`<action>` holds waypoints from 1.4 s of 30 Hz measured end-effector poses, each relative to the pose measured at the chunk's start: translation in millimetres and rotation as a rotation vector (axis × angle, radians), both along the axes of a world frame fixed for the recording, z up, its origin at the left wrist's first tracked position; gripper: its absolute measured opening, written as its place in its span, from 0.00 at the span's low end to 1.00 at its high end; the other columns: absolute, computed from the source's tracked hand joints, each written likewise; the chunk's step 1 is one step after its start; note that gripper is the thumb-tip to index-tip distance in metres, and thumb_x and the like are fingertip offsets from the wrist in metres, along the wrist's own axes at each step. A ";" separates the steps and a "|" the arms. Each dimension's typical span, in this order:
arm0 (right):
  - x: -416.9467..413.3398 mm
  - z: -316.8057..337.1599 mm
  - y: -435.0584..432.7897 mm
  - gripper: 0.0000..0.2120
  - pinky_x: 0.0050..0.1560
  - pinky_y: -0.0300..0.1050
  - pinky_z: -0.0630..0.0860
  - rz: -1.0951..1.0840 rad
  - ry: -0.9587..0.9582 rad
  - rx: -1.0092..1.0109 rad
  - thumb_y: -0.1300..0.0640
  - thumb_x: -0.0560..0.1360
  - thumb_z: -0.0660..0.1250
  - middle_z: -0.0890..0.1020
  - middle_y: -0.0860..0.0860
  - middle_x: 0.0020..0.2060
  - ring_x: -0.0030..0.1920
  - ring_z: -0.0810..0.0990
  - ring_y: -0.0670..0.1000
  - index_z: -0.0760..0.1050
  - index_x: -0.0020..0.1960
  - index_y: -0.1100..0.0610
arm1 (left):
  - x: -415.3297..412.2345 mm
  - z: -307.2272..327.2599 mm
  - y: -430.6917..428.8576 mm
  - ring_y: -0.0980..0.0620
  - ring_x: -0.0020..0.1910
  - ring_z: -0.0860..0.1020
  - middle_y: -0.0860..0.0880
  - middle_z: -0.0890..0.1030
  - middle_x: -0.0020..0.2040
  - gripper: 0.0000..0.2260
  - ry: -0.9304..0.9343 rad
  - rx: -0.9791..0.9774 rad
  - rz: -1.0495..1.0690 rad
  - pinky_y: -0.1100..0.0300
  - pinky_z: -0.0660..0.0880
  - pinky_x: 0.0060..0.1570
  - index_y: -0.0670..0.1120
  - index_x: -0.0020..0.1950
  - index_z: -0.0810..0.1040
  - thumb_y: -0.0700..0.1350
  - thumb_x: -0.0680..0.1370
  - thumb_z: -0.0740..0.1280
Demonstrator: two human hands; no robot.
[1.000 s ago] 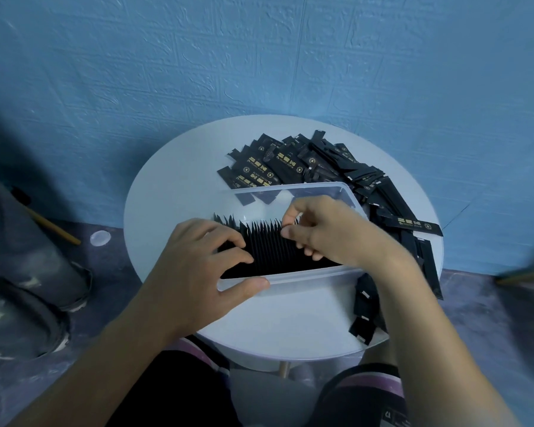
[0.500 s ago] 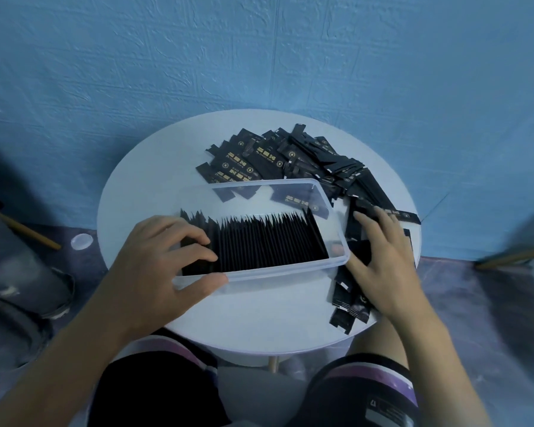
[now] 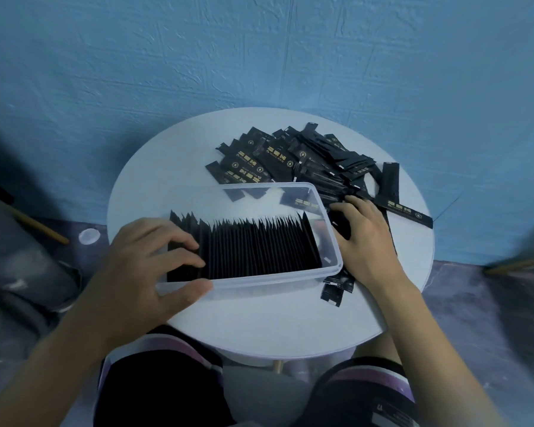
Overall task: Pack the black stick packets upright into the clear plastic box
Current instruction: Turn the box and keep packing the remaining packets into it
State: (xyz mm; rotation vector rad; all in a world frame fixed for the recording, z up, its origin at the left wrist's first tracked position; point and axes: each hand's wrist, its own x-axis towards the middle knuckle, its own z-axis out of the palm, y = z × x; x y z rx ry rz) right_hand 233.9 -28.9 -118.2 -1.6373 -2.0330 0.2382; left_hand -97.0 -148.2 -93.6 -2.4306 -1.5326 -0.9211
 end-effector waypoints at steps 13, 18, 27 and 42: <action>42.8 20.6 -3.4 0.06 0.53 0.45 0.75 -0.107 0.277 0.133 0.54 0.80 0.66 0.83 0.45 0.52 0.50 0.82 0.49 0.81 0.54 0.50 | 2.5 -2.4 0.1 0.48 0.55 0.77 0.52 0.82 0.49 0.17 -0.015 0.015 0.016 0.50 0.69 0.60 0.48 0.43 0.86 0.59 0.77 0.66; 75.2 9.5 23.7 0.15 0.58 0.51 0.72 -0.181 -0.030 0.038 0.62 0.77 0.65 0.82 0.54 0.60 0.60 0.77 0.61 0.81 0.62 0.55 | 4.5 -3.9 0.0 0.47 0.55 0.77 0.52 0.82 0.48 0.15 -0.051 0.033 0.025 0.48 0.71 0.58 0.47 0.41 0.85 0.57 0.76 0.67; 84.4 12.6 37.5 0.14 0.54 0.52 0.73 -0.165 -0.052 -0.049 0.57 0.76 0.72 0.81 0.57 0.53 0.56 0.78 0.61 0.81 0.61 0.52 | 9.7 -3.5 -0.1 0.47 0.55 0.78 0.52 0.82 0.46 0.14 -0.073 0.038 0.037 0.48 0.70 0.59 0.47 0.39 0.85 0.56 0.75 0.68; 77.6 21.4 70.9 0.07 0.39 0.43 0.72 -0.249 0.651 -0.111 0.58 0.77 0.72 0.80 0.54 0.42 0.36 0.75 0.51 0.80 0.54 0.52 | 10.4 0.1 0.4 0.49 0.56 0.77 0.53 0.82 0.46 0.17 -0.104 0.037 0.006 0.53 0.69 0.60 0.47 0.37 0.84 0.57 0.78 0.66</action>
